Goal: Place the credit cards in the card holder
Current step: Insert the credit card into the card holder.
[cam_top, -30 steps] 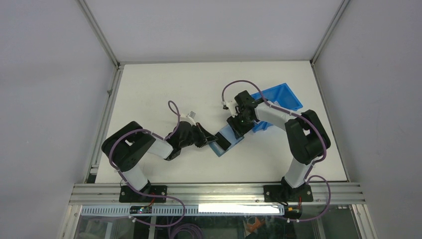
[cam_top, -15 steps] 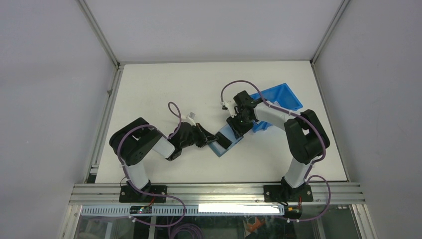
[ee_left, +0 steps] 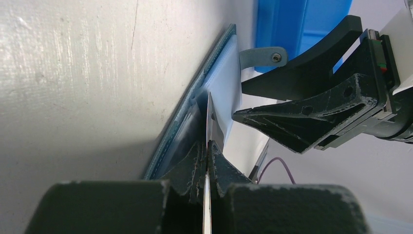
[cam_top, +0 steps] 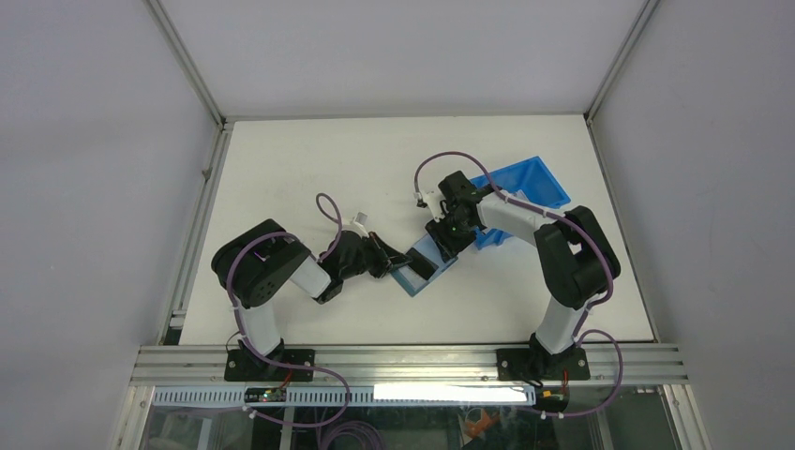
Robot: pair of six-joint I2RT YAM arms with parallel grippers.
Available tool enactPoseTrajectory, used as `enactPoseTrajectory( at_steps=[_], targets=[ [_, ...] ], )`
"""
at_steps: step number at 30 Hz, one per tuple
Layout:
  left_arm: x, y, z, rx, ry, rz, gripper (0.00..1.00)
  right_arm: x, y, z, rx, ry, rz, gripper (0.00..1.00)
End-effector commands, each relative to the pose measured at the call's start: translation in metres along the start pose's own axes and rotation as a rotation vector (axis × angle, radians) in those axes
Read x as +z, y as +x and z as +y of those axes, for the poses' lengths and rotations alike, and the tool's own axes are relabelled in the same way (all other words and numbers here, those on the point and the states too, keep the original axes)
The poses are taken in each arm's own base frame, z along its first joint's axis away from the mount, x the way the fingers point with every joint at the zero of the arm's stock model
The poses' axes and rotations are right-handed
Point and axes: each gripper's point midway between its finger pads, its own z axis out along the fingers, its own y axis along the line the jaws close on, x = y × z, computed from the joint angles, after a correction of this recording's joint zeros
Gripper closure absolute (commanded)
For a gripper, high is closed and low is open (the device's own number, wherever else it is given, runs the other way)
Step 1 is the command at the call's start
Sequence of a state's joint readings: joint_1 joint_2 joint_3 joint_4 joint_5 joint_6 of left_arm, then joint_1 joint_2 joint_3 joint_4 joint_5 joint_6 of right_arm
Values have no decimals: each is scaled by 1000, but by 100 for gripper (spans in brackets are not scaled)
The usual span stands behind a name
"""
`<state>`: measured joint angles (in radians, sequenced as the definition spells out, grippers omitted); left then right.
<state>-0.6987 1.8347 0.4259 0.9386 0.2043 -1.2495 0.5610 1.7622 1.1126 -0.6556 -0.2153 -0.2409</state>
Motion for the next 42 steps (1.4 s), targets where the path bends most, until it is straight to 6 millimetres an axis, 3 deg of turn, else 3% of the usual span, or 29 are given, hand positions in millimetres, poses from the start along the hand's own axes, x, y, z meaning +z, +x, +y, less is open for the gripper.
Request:
enactPoseTrajectory(
  at_steps=[1,25,30,42],
  targets=[
    [-4,-2,-1,-29,-3,-5,100,-2,-10,8,-15,-21,-25,57],
    [-11,7,6,-129,-78,36,100,-1,-10,6,-14,-2,-27,57],
    [-2,9,3,-137,-72,65,100,-1,-11,9,-21,-7,-29,57],
    [1,-5,9,-157,-87,64,100,-2,-11,13,-28,-19,-31,57]
  ],
)
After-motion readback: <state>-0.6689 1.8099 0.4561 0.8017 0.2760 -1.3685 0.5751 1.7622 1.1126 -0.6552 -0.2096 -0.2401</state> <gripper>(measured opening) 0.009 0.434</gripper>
